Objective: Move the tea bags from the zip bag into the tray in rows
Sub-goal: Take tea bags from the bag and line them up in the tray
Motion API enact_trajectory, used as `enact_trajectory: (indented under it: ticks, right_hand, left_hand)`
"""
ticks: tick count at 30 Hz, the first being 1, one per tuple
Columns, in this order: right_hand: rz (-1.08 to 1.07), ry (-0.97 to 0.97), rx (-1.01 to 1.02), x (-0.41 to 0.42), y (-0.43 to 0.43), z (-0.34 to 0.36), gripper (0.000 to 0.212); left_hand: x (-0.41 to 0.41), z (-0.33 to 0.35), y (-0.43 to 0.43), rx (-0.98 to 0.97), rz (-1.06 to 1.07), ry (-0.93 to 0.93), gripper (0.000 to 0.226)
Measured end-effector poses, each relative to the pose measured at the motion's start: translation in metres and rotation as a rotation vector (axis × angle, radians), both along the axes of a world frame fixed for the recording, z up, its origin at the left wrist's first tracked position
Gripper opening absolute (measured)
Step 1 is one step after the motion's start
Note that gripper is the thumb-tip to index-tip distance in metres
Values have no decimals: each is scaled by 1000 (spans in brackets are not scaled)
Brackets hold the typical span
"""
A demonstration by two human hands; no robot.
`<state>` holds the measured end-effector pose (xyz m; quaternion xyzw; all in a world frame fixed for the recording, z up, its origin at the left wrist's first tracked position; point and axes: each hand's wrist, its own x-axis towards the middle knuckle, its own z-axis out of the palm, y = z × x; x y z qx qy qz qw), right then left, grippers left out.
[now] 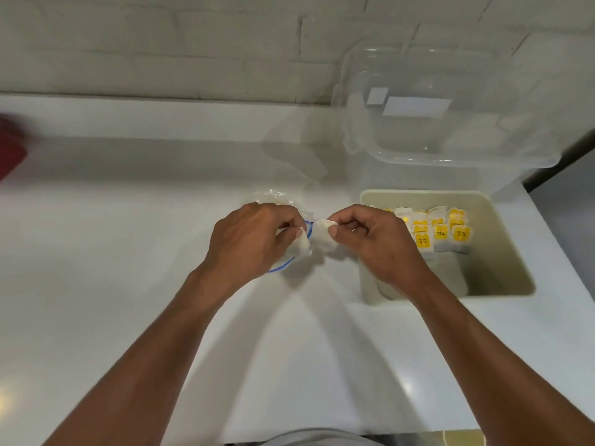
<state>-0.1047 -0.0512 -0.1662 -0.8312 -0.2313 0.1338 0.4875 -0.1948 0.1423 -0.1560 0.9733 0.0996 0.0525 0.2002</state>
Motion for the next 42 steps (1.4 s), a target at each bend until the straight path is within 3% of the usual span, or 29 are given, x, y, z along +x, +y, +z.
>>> enact_trajectory:
  ticks: [14,20,28,35,42]
  right_hand:
    - [78,-108,-248,57,-138,22,17]
    - [1,-134,-430,89,-181,12,10]
    - [-10,-166,-570,108,-211,1,8]
    - [74,-452,-724,114,-224,-14,17]
    - [108,-694,-849,125,-227,-29,11]
  left_hand:
    - [72,21,-115,-296,-113,15,12]
    - [115,3,-162,-317,-128,36,4]
    - [137,-24,-196,-288,-126,102,11]
    - [150,-42,-217,-270,-134,175,11]
    - [166,-52,-229,-273,-136,218,9]
